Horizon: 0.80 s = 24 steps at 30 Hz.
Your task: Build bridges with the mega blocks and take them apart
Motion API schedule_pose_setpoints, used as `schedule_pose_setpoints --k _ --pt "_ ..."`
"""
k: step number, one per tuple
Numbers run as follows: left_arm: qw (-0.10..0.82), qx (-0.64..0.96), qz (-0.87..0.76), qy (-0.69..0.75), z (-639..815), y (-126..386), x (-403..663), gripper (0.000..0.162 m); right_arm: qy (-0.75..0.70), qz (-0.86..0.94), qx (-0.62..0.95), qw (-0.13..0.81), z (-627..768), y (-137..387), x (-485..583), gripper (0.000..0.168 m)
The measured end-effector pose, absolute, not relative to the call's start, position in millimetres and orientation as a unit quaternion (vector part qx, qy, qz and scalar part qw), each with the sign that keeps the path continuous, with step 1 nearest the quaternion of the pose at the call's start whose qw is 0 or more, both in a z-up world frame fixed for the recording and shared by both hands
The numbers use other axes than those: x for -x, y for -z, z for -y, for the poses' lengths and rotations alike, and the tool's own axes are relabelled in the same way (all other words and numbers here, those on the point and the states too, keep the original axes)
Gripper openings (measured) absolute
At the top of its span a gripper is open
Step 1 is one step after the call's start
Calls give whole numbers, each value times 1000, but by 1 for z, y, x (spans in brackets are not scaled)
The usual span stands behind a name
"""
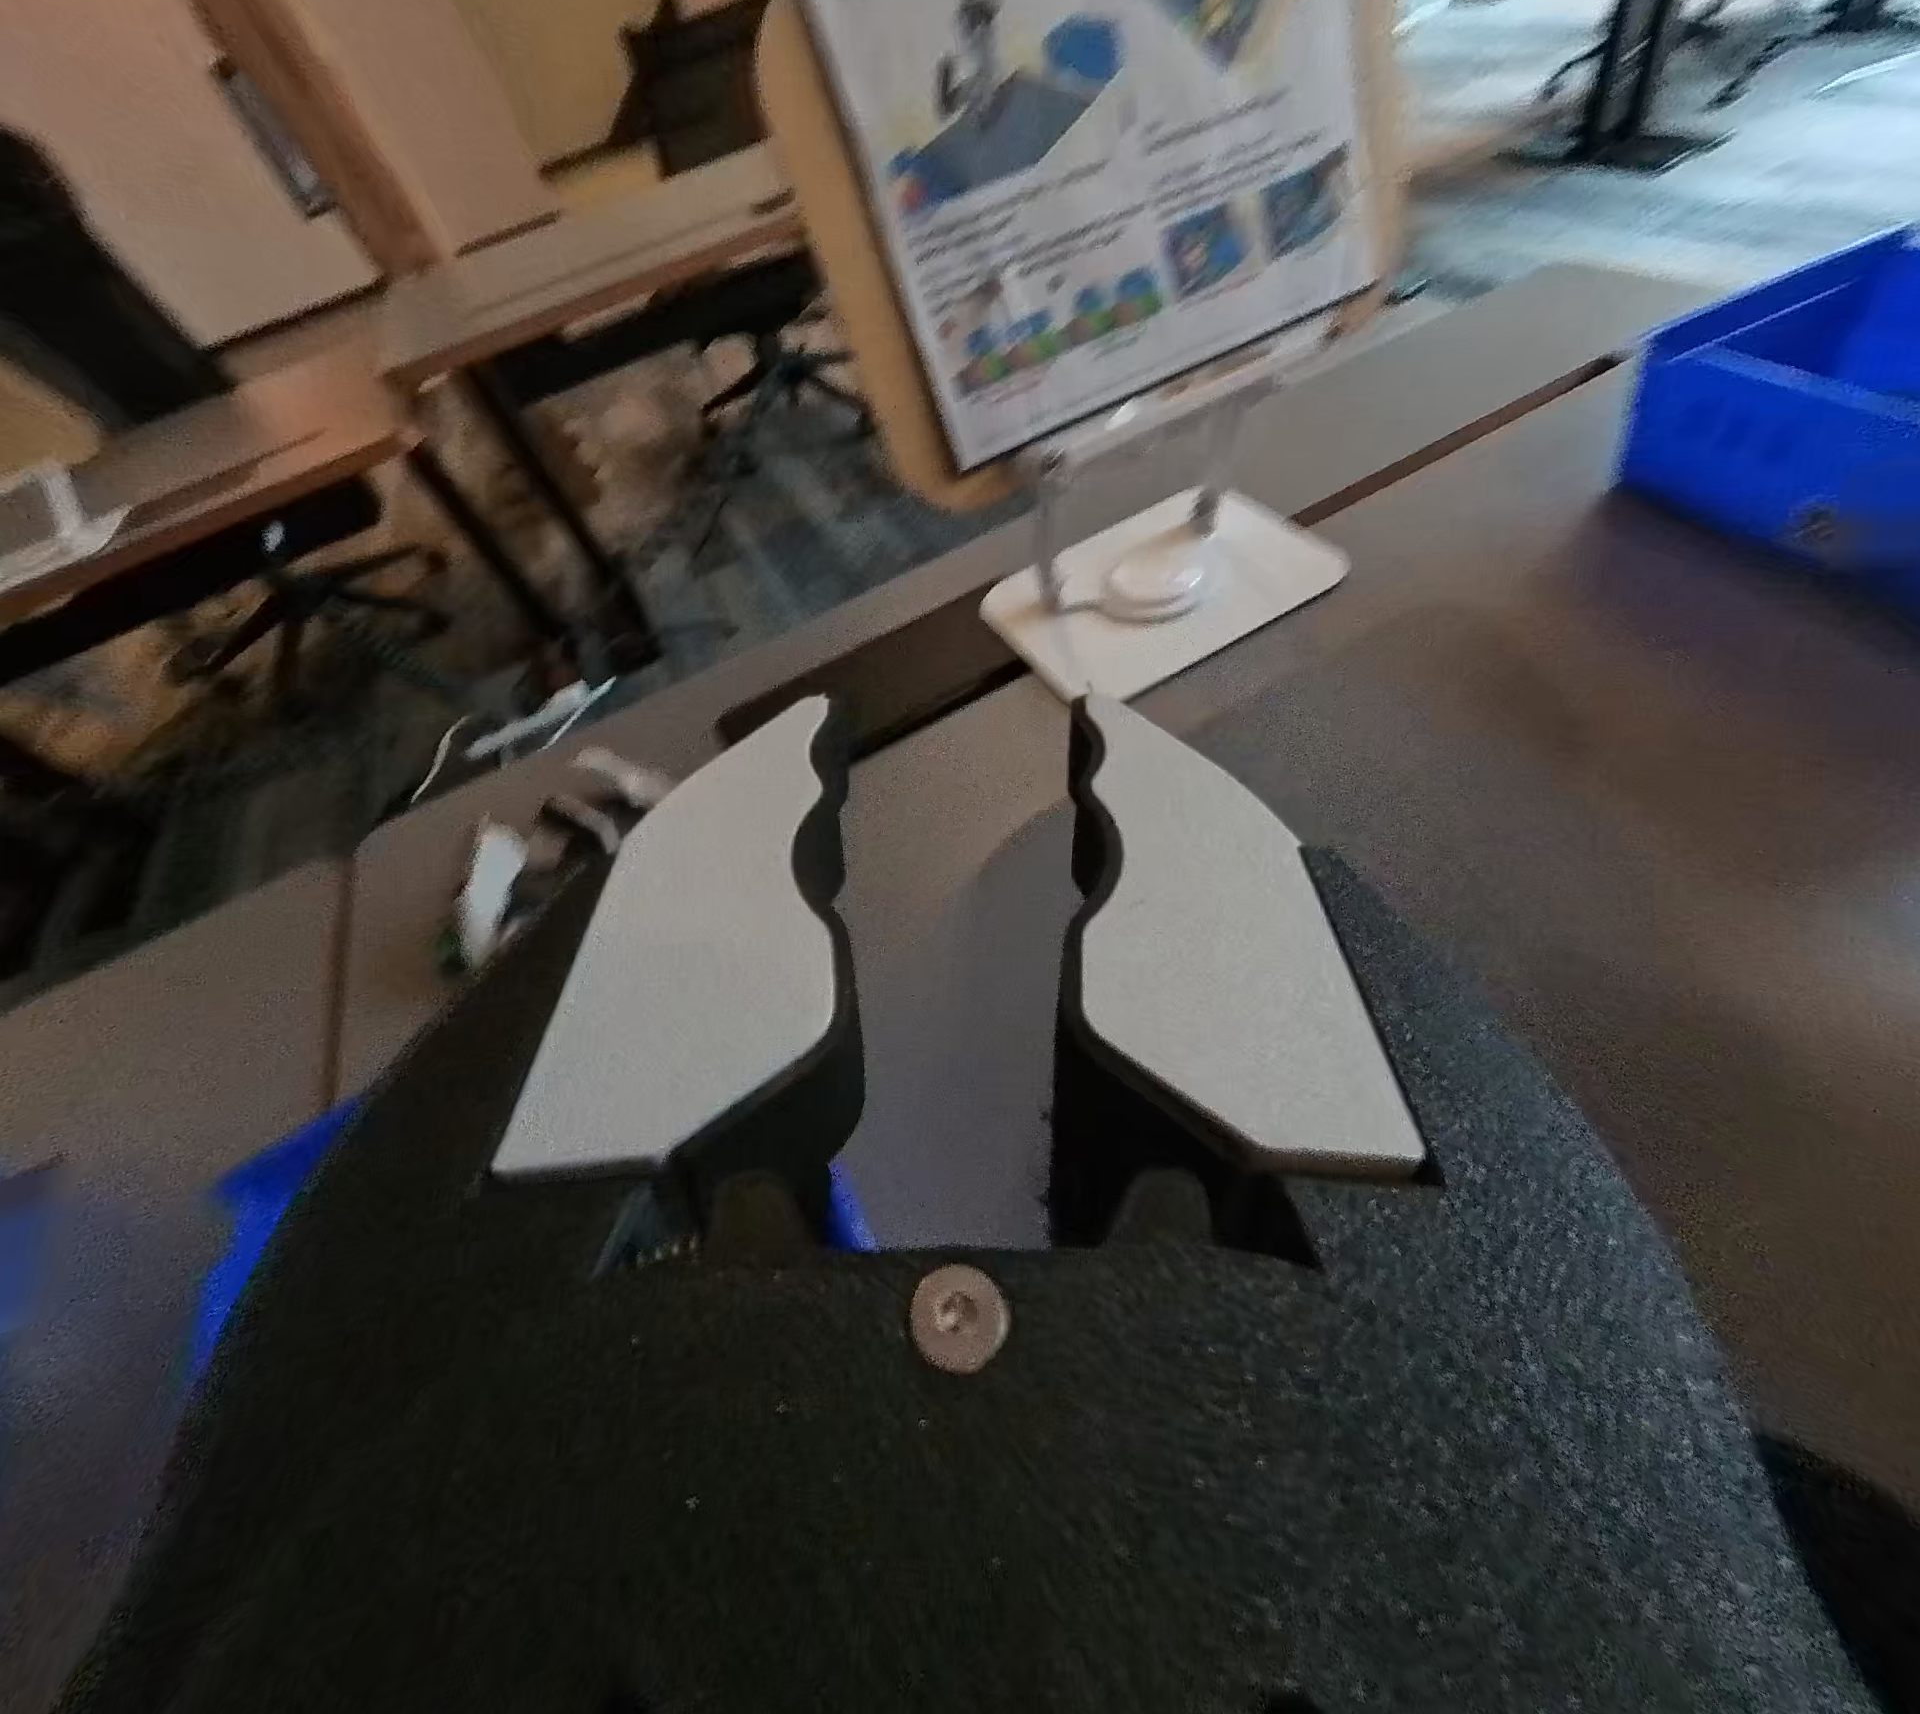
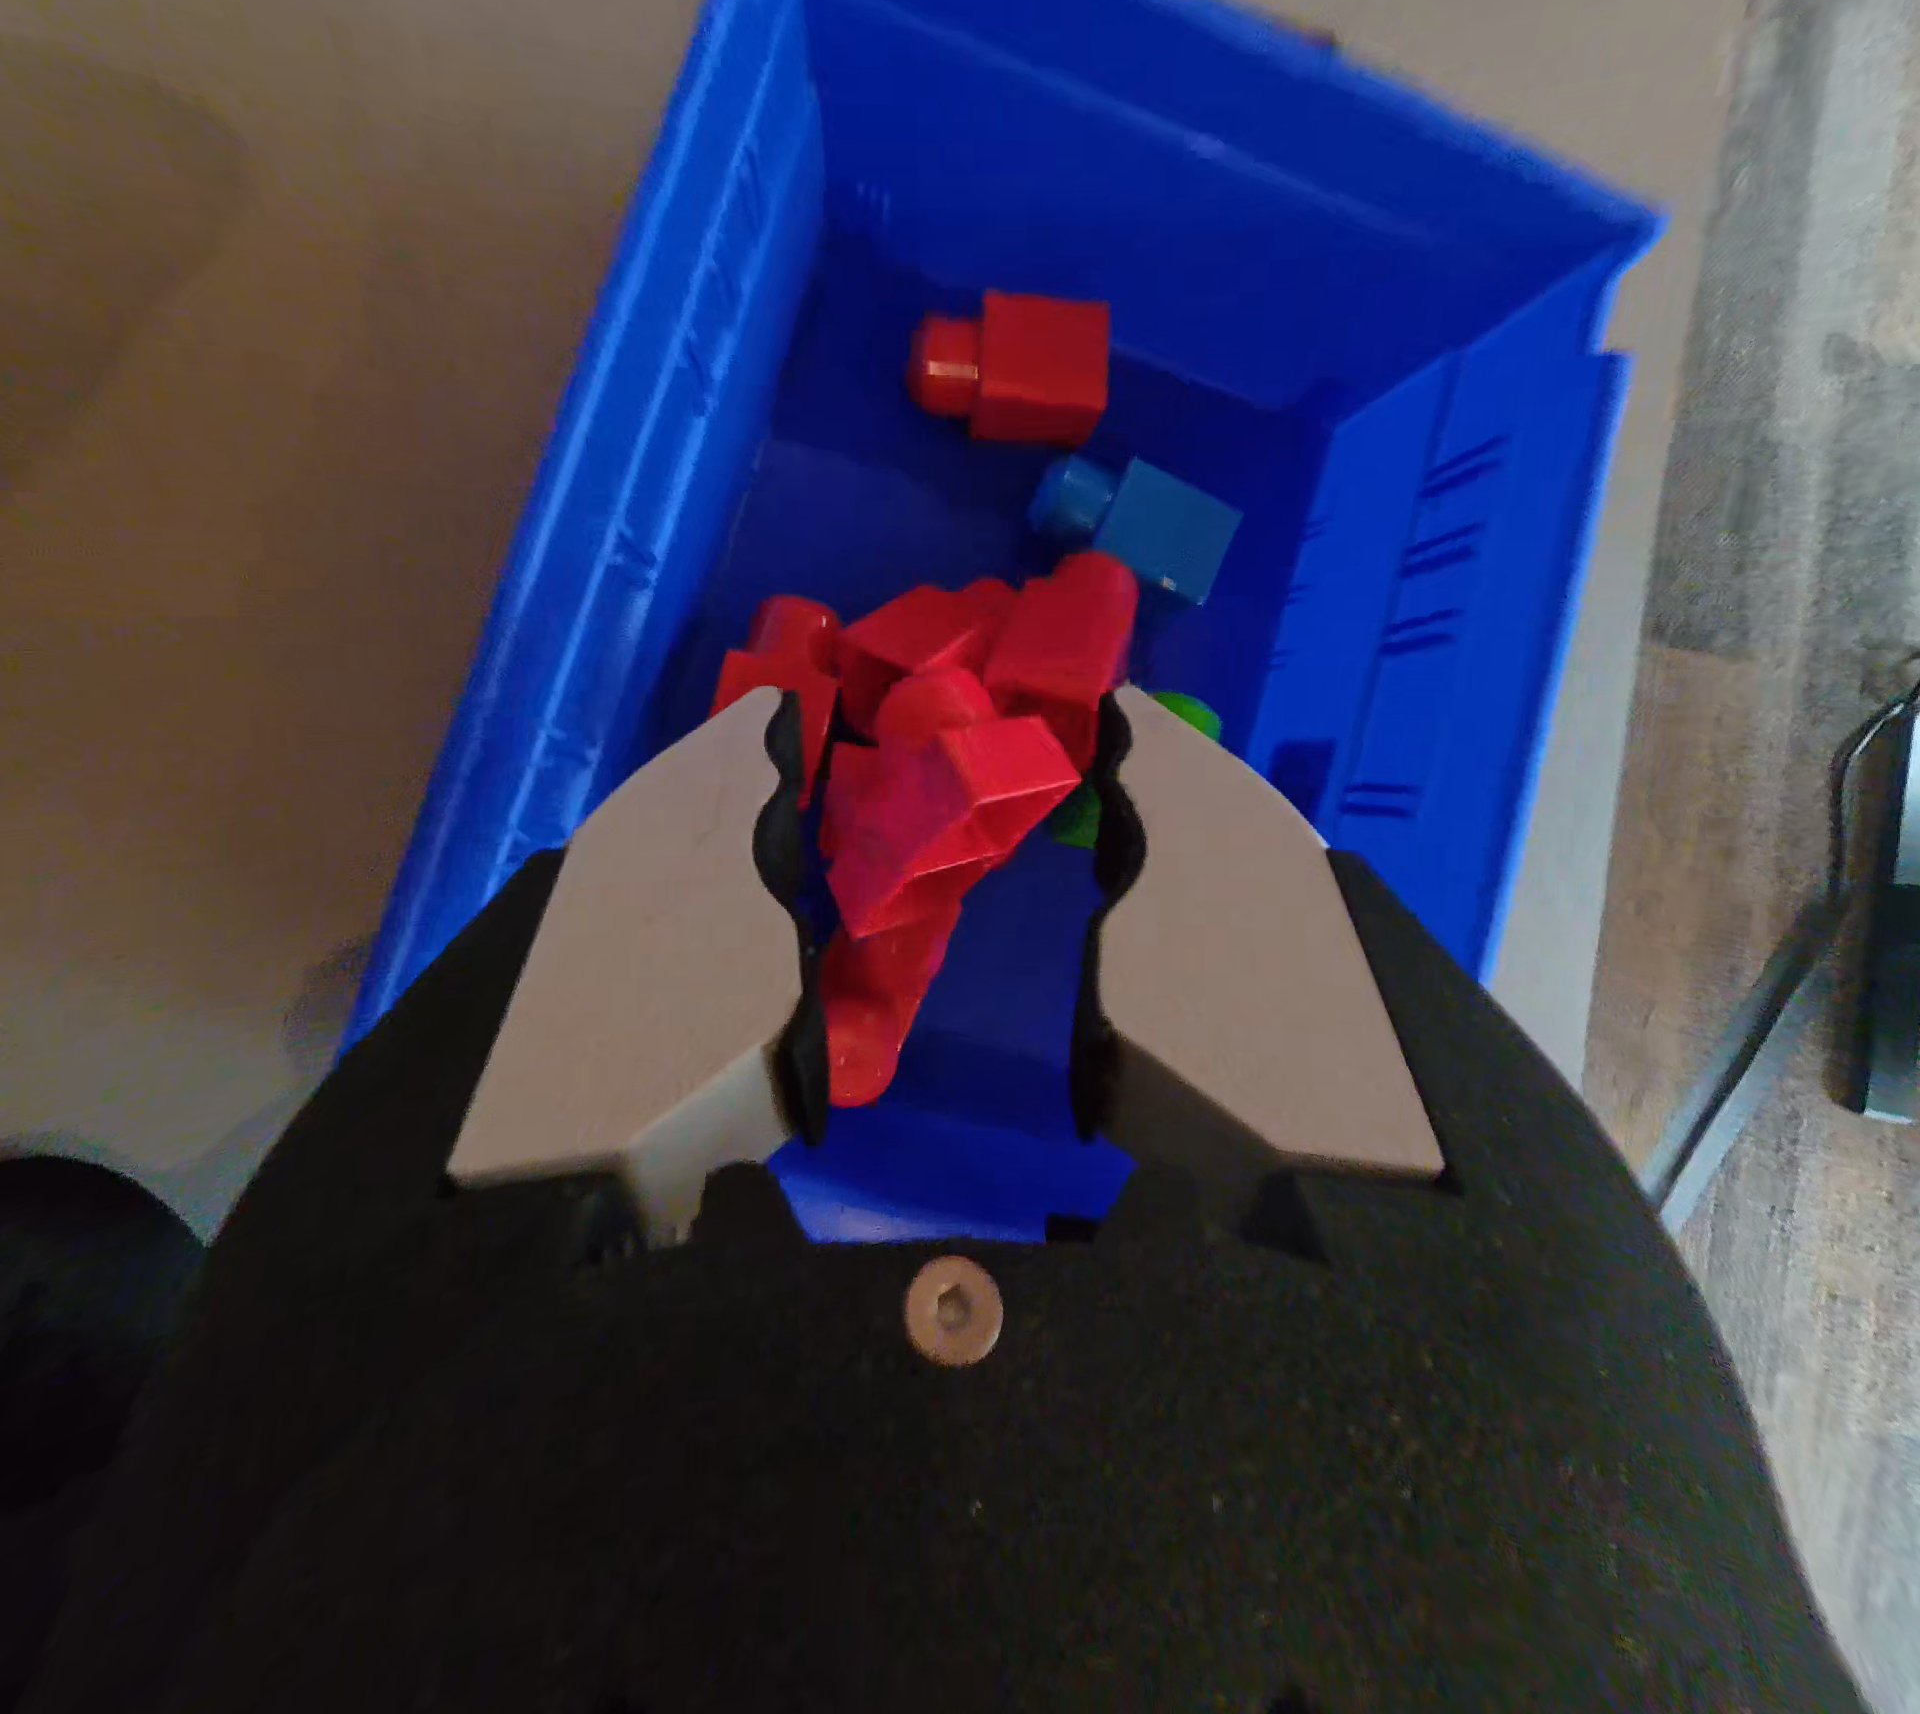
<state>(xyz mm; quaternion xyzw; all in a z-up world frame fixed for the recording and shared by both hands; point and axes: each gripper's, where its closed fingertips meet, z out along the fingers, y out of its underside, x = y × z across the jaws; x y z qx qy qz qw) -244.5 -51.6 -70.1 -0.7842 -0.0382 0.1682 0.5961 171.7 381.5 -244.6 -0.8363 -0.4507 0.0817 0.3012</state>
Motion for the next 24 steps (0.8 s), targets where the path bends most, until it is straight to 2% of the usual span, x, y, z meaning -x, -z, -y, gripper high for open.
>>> schedule_pose_setpoints --k 6,11,15,19,24 --pt "519 815 148 -211 108 103 293 38 -80 472 799 363 -368 206 -156 52" --pt "404 844 265 -233 160 153 337 40 -75 493 776 386 -357 189 -147 53" --pt "359 854 324 -193 167 191 364 43 -69 501 763 402 -350 178 -146 53" --pt "323 869 343 -149 157 227 378 53 -70 500 752 424 -345 165 -146 52" --pt "283 882 353 -131 149 259 393 54 -79 508 736 441 -337 155 -143 51"
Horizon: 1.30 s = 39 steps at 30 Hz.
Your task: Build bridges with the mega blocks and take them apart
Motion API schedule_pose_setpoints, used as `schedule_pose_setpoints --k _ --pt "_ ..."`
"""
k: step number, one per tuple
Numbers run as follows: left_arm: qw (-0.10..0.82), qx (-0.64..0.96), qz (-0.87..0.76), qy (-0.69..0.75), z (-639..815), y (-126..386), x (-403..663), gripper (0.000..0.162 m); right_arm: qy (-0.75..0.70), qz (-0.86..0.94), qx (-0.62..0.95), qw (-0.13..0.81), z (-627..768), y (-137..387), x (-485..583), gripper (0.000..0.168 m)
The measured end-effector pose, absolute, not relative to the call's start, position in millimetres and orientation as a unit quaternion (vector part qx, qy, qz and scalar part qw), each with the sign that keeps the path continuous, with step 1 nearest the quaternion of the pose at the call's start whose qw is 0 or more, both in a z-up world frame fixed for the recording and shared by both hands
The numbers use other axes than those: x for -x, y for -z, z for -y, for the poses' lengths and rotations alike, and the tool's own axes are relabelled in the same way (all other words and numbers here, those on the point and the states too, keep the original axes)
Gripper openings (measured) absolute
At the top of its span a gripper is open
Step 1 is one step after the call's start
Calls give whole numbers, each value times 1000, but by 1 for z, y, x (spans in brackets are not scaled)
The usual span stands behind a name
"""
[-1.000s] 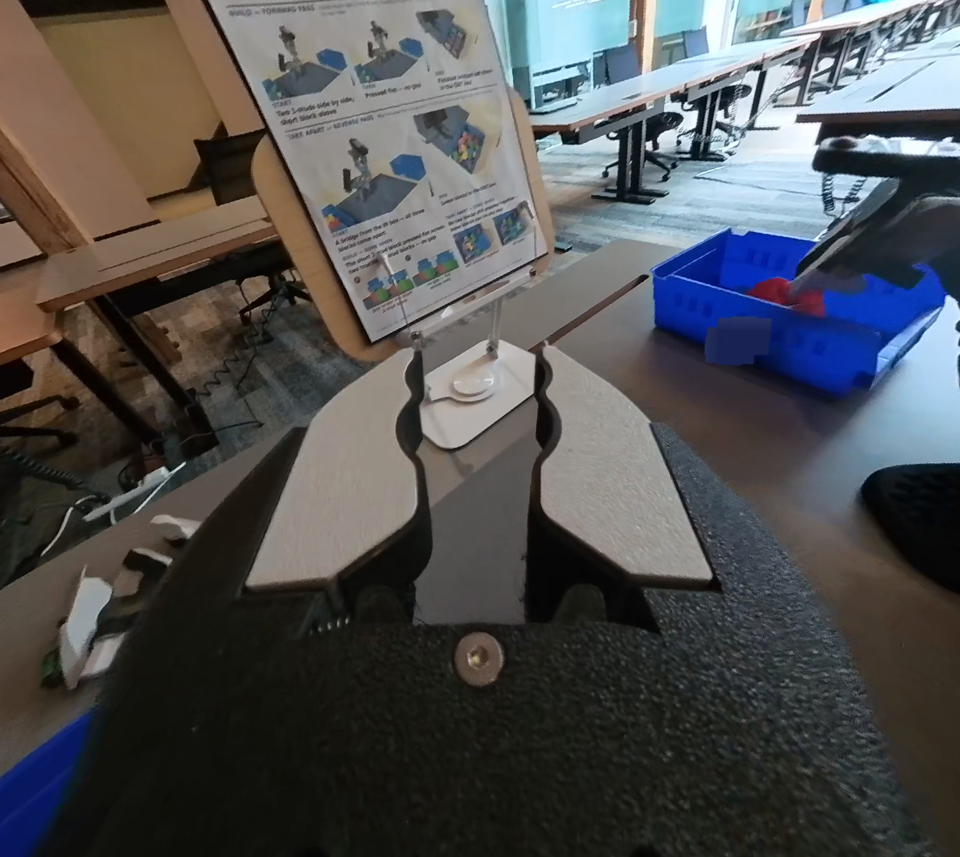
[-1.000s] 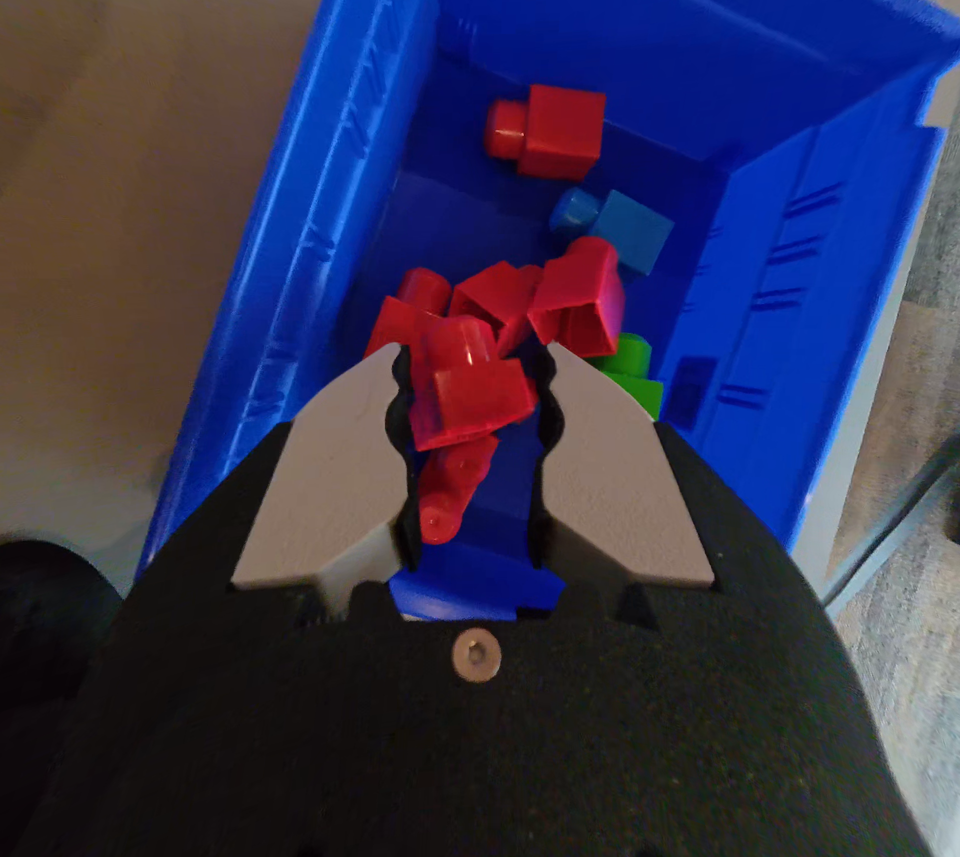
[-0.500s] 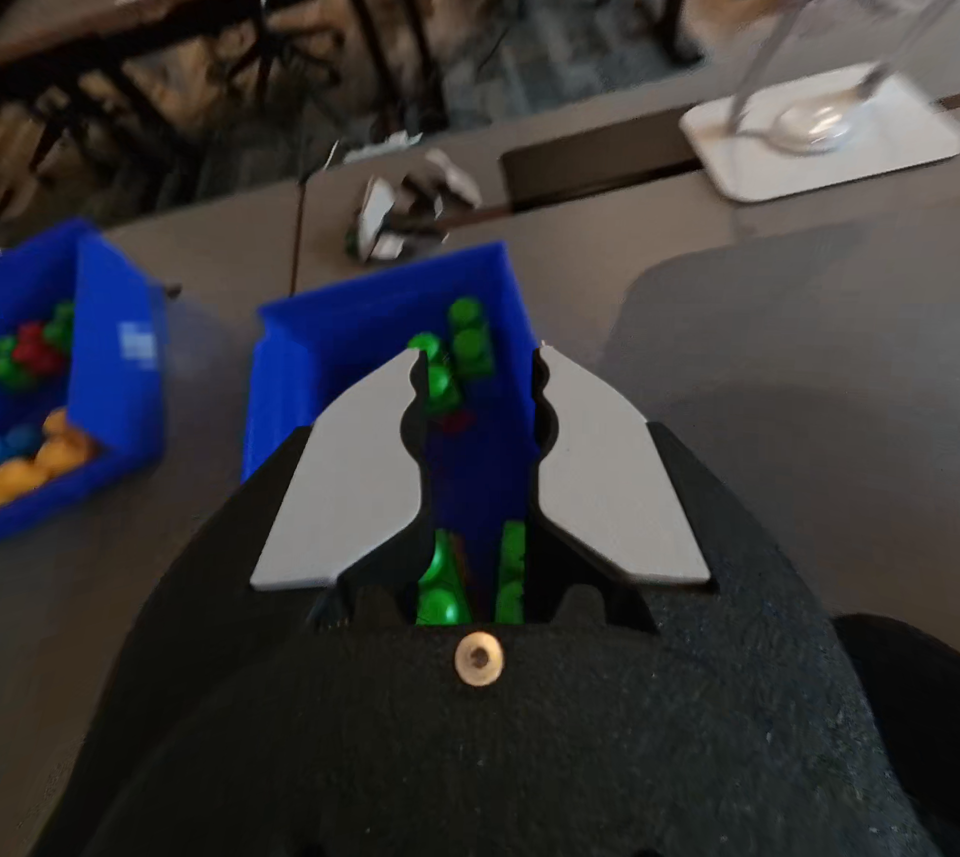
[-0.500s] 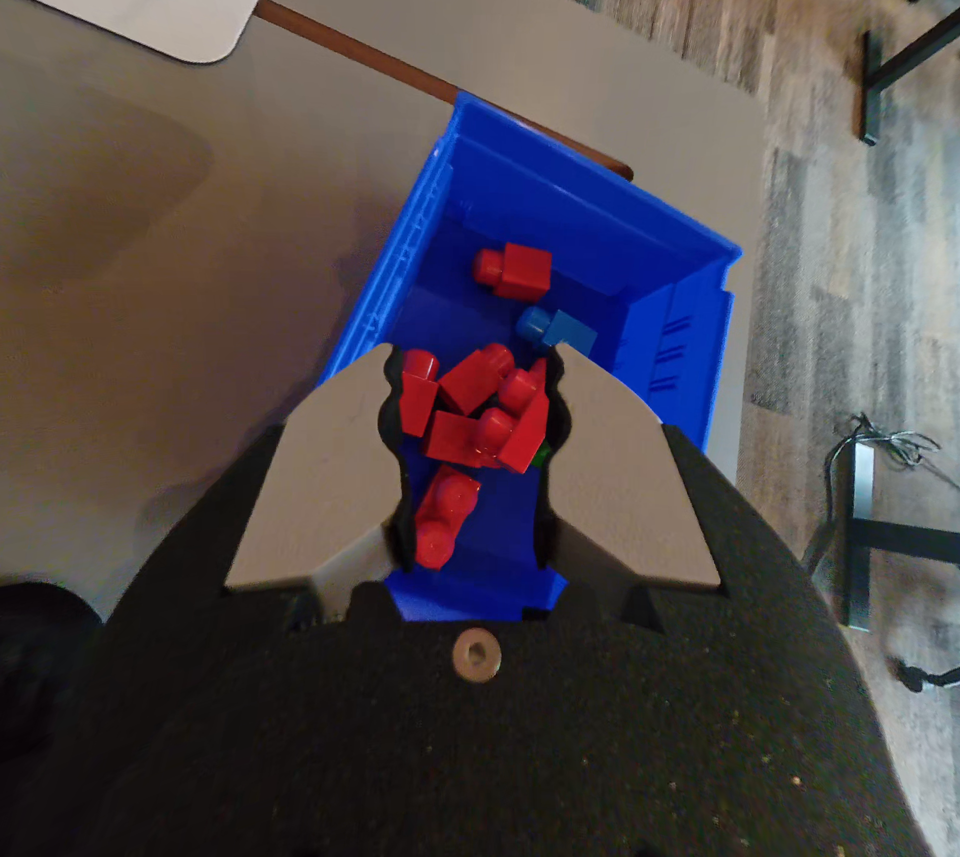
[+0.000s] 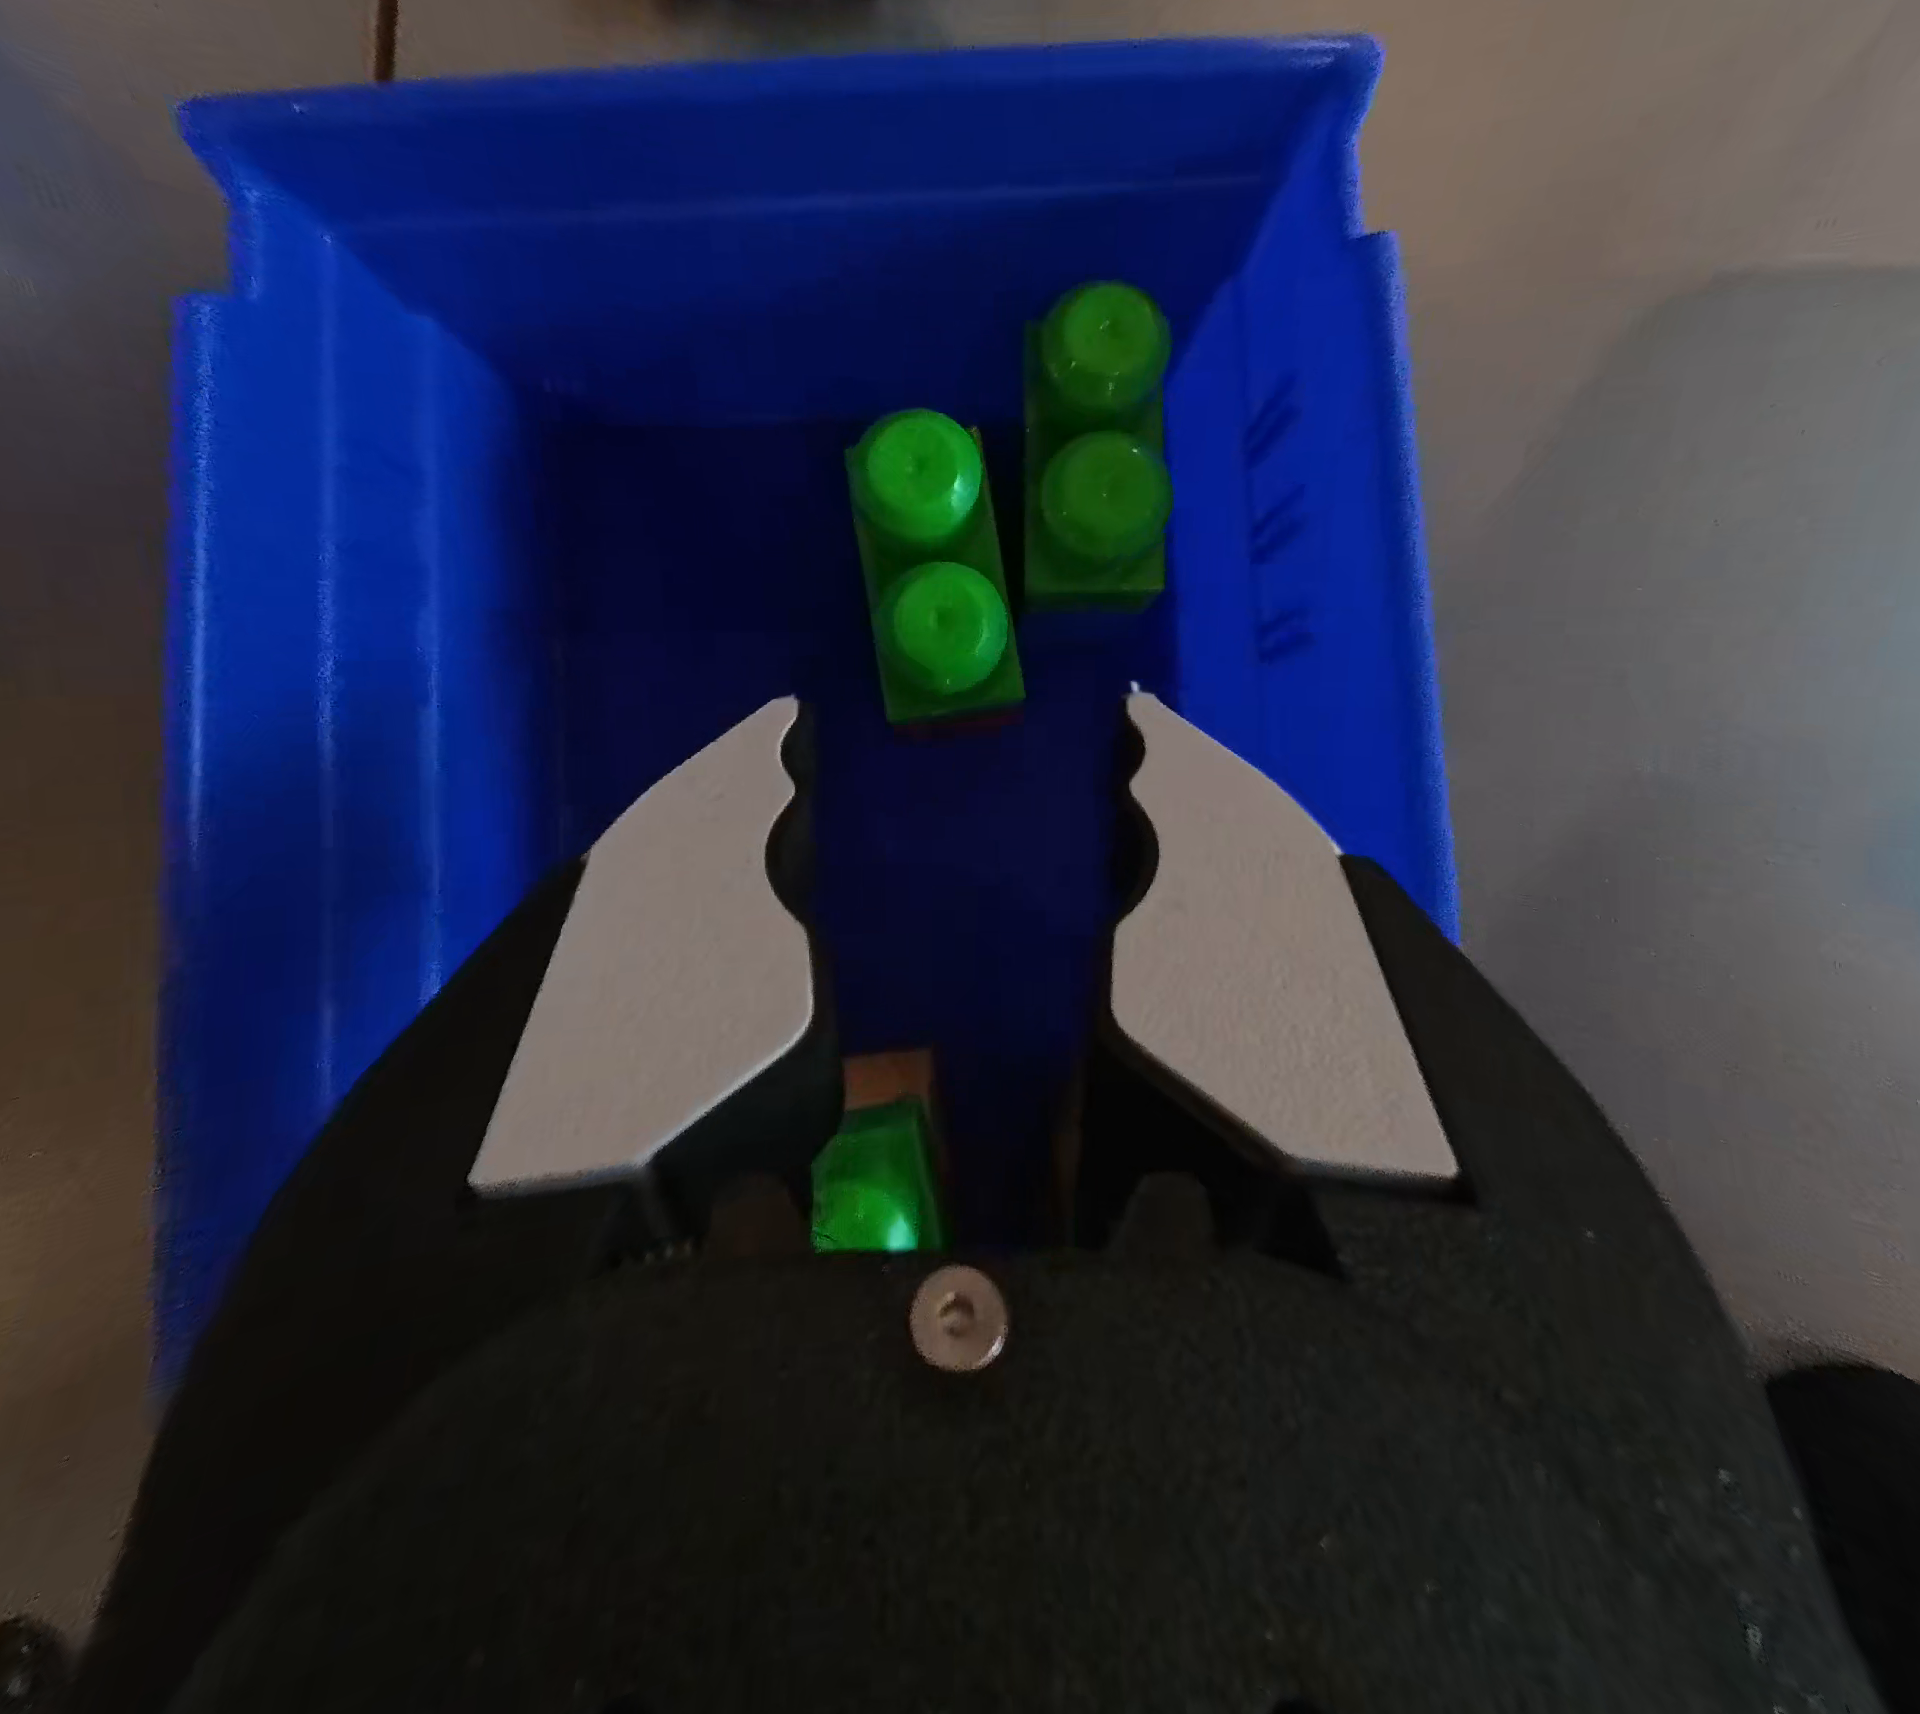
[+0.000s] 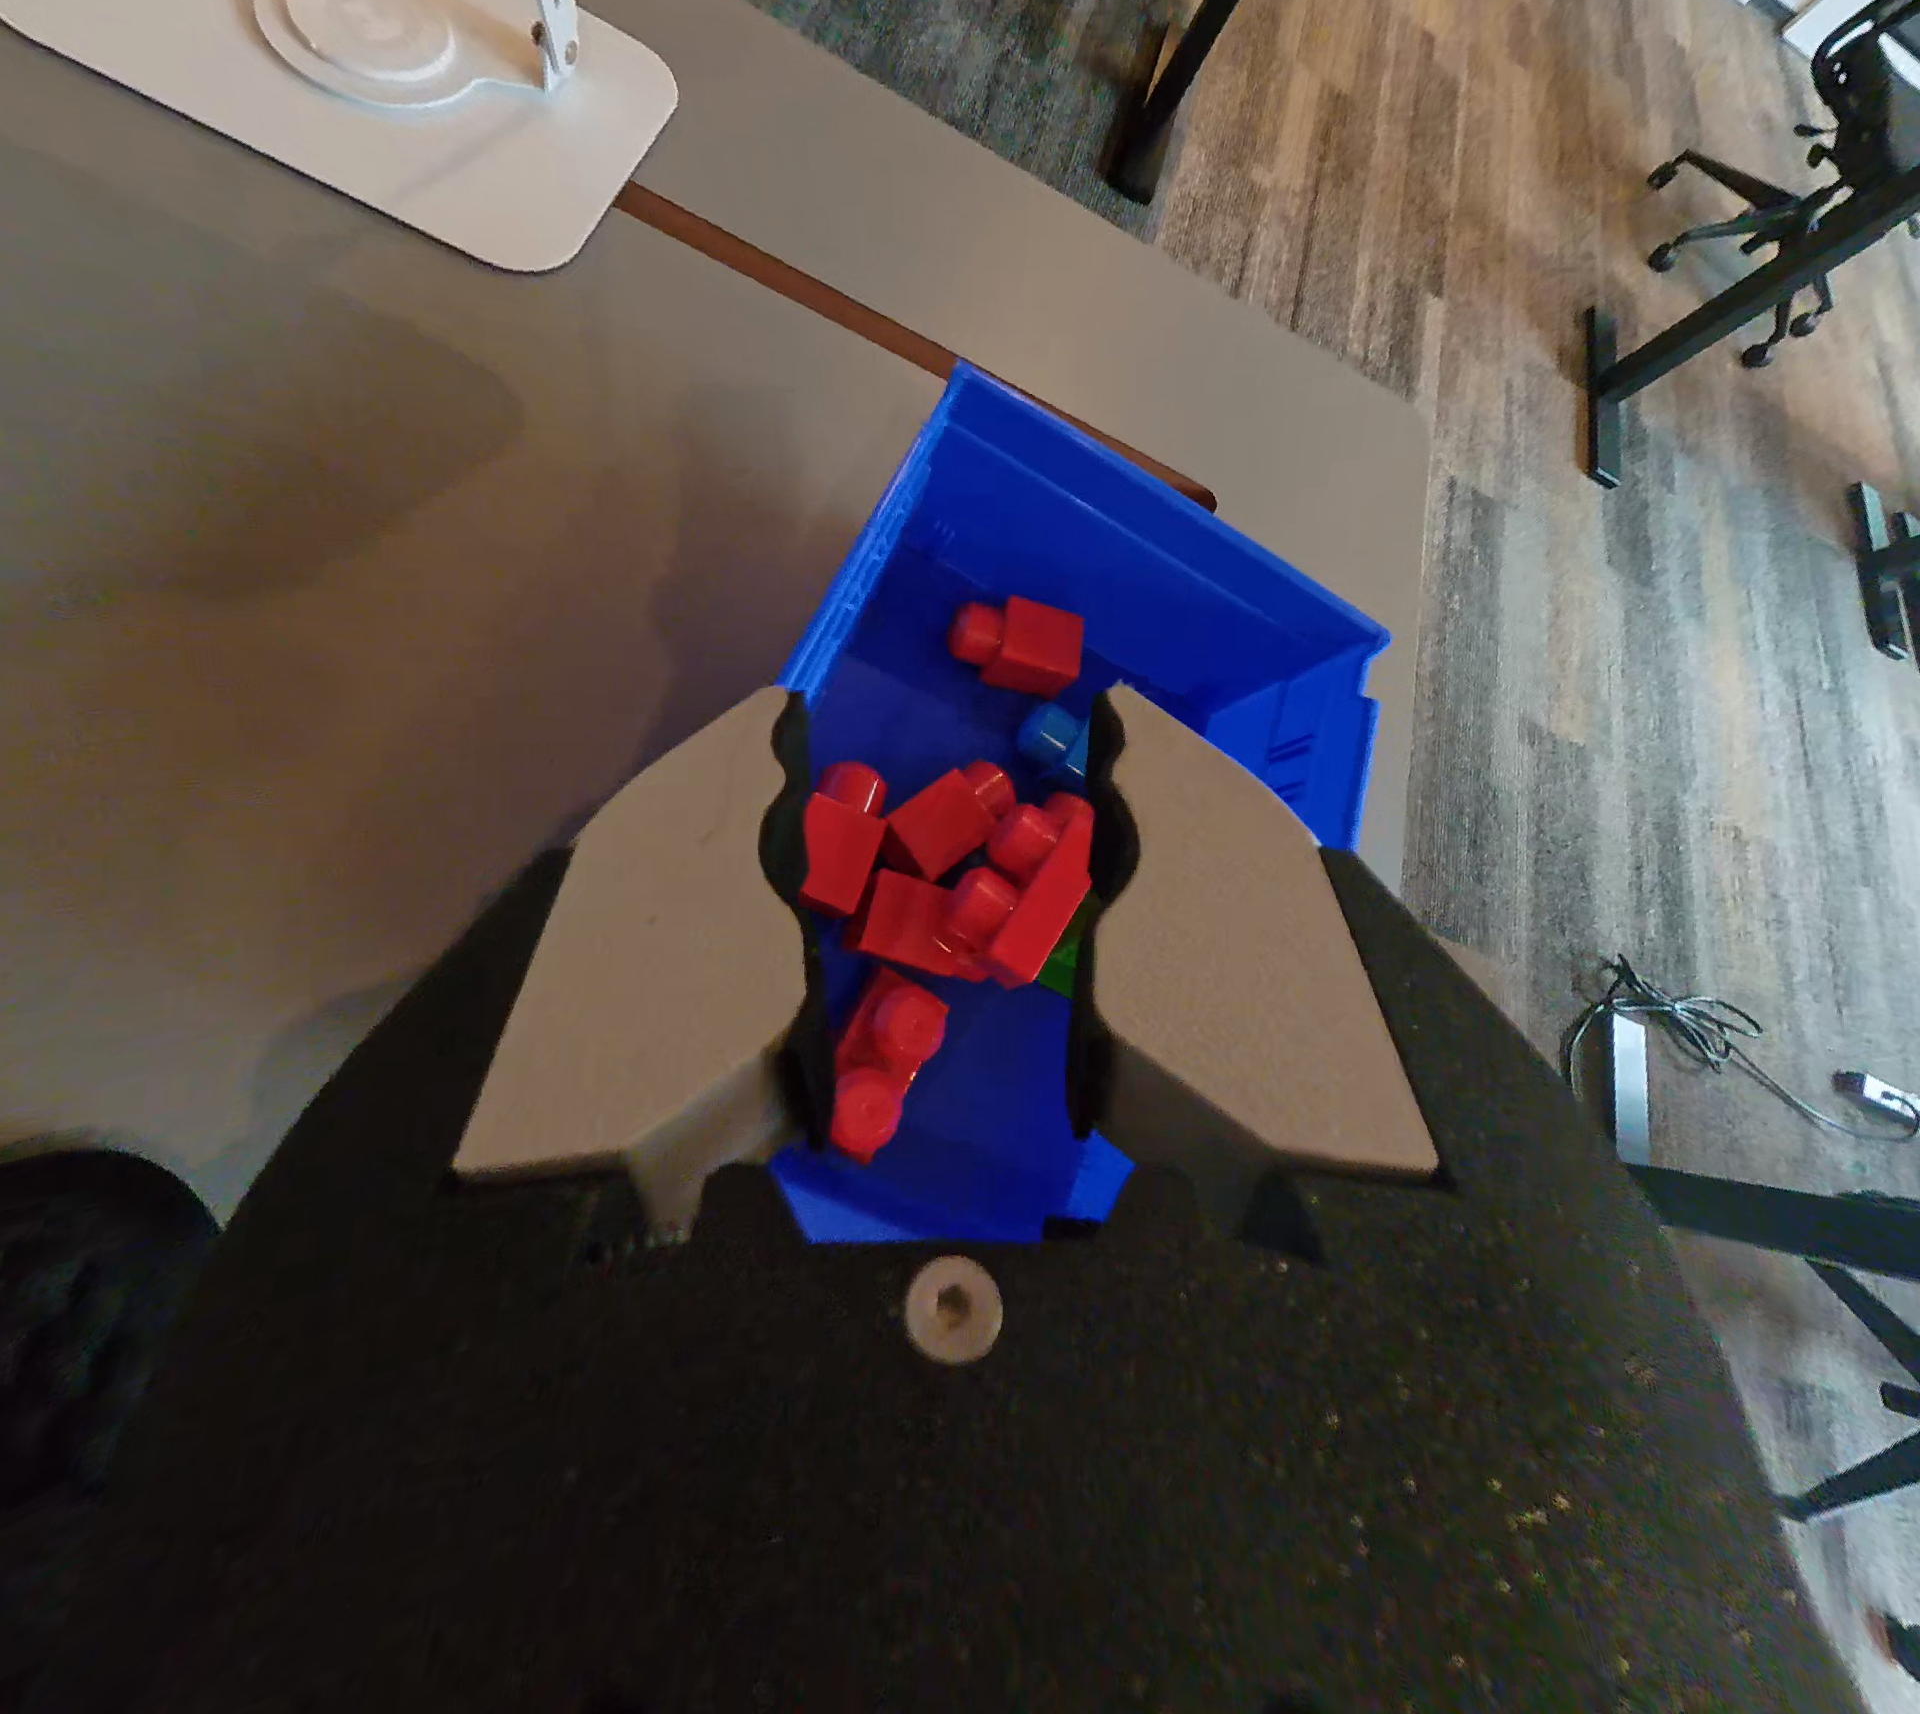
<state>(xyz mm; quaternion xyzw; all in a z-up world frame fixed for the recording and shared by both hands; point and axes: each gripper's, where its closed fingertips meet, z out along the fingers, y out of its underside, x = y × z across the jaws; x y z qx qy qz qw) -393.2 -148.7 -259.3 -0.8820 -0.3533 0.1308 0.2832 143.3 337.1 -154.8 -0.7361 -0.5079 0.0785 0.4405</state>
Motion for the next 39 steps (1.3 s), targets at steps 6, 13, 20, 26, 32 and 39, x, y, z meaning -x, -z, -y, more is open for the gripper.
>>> schedule_pose_setpoints --k 6,13,20,26,32,39 --pt "222 907 337 -116 141 284 402 54 -81 511 725 454 -333 147 -141 51" --pt "174 933 303 -89 137 301 408 50 -77 515 722 454 -331 146 -140 51" --pt "159 936 303 -84 139 315 417 40 -84 508 722 462 -331 143 -145 51" --pt "193 918 321 -131 154 284 422 38 -98 513 715 464 -329 142 -140 50" --pt "337 875 300 -176 137 203 409 38 -119 539 691 468 -316 137 -121 50" --pt "561 815 126 -75 58 105 311 38 -207 579 623 483 -282 118 -79 48"
